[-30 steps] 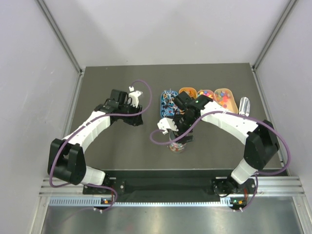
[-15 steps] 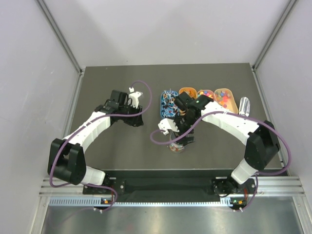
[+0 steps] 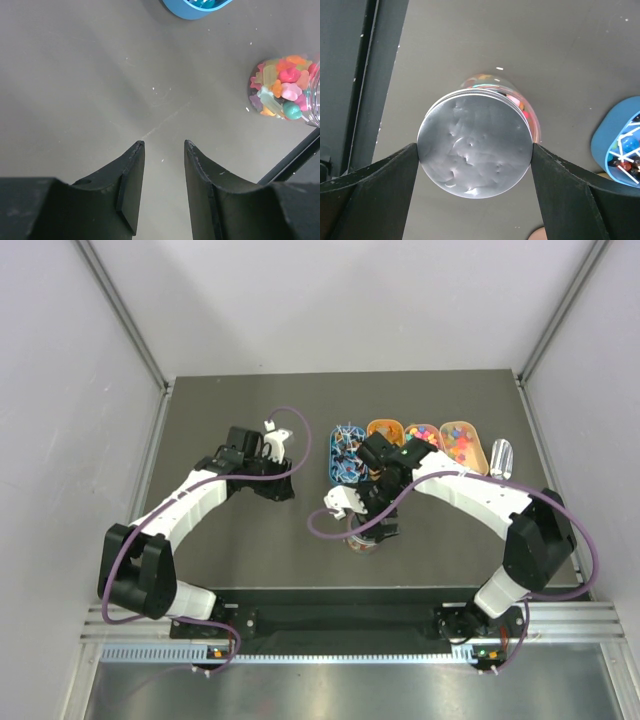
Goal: Pack the candies
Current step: Close the bottle lid on the packing bottle.
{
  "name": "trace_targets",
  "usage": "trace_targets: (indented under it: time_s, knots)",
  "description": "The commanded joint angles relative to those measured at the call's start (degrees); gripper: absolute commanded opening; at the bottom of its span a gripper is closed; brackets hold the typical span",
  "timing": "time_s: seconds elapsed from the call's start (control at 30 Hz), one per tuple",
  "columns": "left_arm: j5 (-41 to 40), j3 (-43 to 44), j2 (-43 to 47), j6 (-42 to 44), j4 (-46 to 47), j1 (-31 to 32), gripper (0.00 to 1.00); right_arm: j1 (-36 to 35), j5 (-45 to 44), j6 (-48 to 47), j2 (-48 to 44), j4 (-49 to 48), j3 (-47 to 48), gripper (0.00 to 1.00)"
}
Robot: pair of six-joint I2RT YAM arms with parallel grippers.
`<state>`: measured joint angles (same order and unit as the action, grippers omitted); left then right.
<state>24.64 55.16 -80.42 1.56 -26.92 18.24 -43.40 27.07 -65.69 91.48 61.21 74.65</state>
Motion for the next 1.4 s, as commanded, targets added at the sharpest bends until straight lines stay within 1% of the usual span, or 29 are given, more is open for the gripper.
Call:
trace_targets:
  time_s: [0.0, 0.6, 0.7, 0.87, 1.03, 1.37]
  knots:
    - [1.11, -0.14, 0.79, -0.16, 2.40, -0.22, 0.42, -1.25, 0.97, 1.00, -1.13, -2.06, 0.41, 0.86]
    - [1.55, -0.22, 0.27, -0.42, 2.92, -0.22, 0.42, -1.25, 0.00, 2.58, 0.45, -3.64, 1.20, 0.87]
    - [1.55, -0.22, 0.18, -0.42, 3.10, -0.22, 0.42, -1.25, 0.18, 3.20, 0.89, -4.17, 1.46, 0.88]
    - [1.55, -0.31, 0.18, -0.51, 3.01, -0.22, 0.42, -1.25, 0.18, 4.16, 0.98, -5.39, 1.11, 0.96]
    - [1.55, -0.66, 0.35, -0.51, 3.19, -0.22, 0.42, -1.25, 0.00, 4.78, 0.63, -5.93, 1.11, 1.00]
    - [1.90, -0.84, 0.35, -0.51, 3.54, -0.22, 0.42, -1.25, 1.14, 4.52, -1.48, -4.61, 1.20, 0.99]
